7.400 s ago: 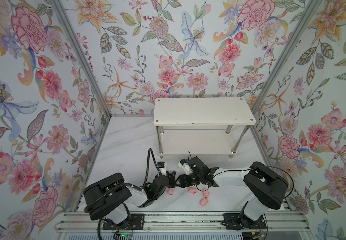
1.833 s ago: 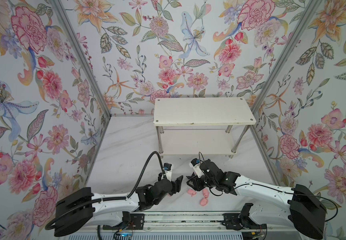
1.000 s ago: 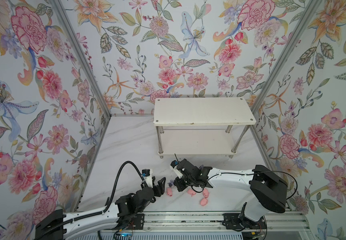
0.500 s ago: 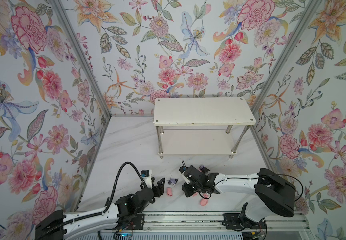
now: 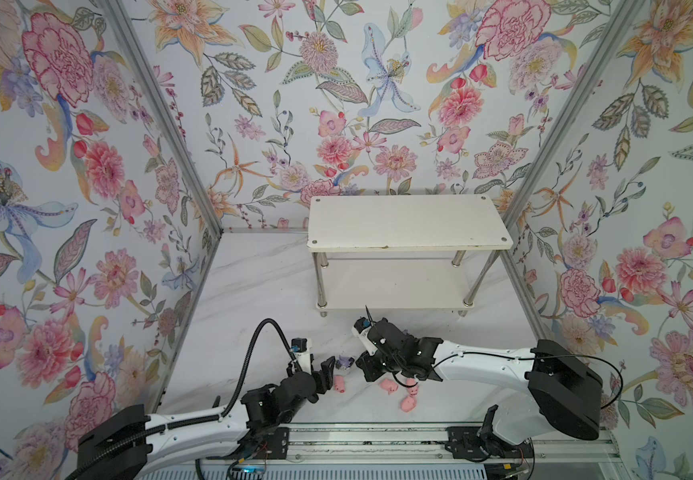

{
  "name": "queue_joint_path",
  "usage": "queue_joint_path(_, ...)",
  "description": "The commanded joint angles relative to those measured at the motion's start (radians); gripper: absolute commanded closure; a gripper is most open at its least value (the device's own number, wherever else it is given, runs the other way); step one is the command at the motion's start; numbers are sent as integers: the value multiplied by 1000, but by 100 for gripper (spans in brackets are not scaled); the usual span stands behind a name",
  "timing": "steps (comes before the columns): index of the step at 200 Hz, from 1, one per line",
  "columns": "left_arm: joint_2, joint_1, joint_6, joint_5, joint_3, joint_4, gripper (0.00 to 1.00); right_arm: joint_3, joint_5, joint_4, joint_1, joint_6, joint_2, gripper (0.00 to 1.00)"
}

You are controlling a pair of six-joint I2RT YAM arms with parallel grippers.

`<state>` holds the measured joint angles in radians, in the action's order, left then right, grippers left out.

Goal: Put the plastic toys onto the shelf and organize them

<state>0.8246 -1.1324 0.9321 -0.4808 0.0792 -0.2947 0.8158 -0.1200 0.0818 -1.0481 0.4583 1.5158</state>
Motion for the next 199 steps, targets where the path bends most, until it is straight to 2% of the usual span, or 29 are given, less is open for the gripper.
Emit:
queue_joint_path(1,-25,10,0,-5,10,-3,28,53,5,14,13,-30,62,98)
queue_joint_path(69,-123,10,20,-38,-11,72,28,10,-40,-61,13,-10,168,100)
queue_joint_path(199,-54,12,-17,-10,32,68,26,-147,-27,-108,36,37,120,100)
